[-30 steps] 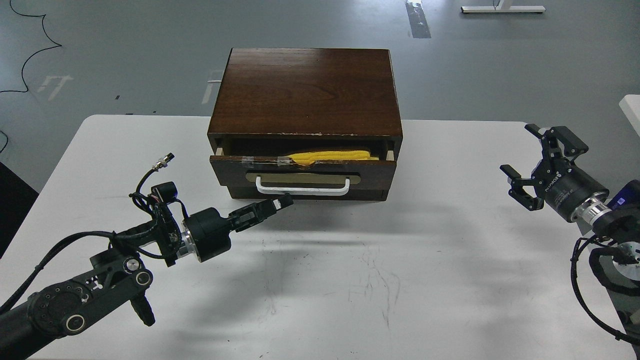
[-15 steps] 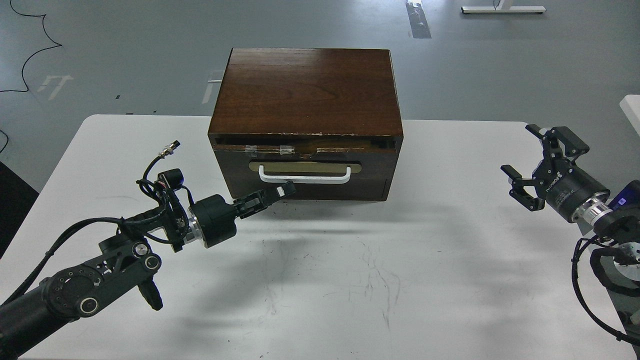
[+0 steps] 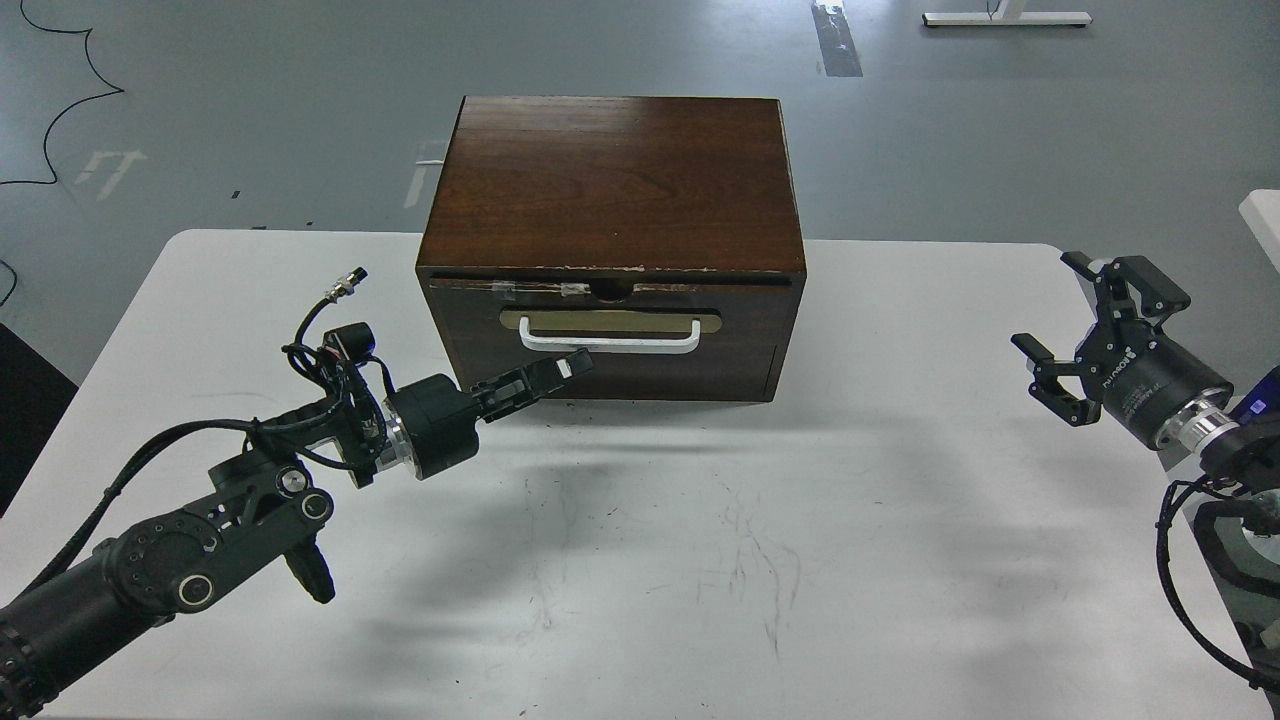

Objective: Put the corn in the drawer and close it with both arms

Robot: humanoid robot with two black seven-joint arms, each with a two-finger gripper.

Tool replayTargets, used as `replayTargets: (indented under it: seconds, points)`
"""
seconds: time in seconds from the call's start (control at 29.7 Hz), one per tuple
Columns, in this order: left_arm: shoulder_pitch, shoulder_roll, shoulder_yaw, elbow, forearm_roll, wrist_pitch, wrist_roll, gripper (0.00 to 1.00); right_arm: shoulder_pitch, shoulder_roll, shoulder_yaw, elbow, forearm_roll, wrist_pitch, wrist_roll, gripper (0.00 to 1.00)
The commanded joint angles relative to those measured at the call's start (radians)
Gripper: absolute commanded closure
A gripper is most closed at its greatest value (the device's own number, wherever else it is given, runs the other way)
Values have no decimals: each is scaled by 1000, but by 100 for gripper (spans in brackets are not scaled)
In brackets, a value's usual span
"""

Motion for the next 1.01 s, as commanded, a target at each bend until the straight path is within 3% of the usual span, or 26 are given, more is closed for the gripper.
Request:
replayTargets:
  seconds: [0.0, 0.27, 0.44, 0.57, 0.71, 0.74, 0.77, 0.84, 0.98]
  points:
    - [-10, -14, 0, 29, 0, 0, 0, 100, 0, -1, 0, 4, -1, 0, 0, 0]
    - [-18, -16, 0, 44, -3, -6, 0, 100, -5, -3, 3, 4, -1, 0, 0, 0]
    - [-5, -11, 0, 14, -5, -80, 0, 100, -5, -3, 3, 7, -1, 0, 0, 0]
    - [25, 52, 17, -94, -12, -155, 0, 100, -5, -1, 3, 9, 1, 0, 0, 0]
    - [51, 114, 12, -196, -22, -160, 0, 99, -5, -1, 8, 9, -1, 0, 0, 0]
    - [68, 137, 0, -235, -55, -153, 0, 62, -5, -1, 12, 9, 1, 0, 0, 0]
    - [79, 154, -8, -256, -92, -150, 0, 36, -5, -1, 14, 9, 1, 0, 0, 0]
    - [90, 182, -23, -281, -169, -149, 0, 0, -5, -1, 21, 9, -1, 0, 0, 0]
    - [117, 271, -86, -299, -484, -144, 0, 0, -5, 2, 44, 9, -1, -1, 0, 0]
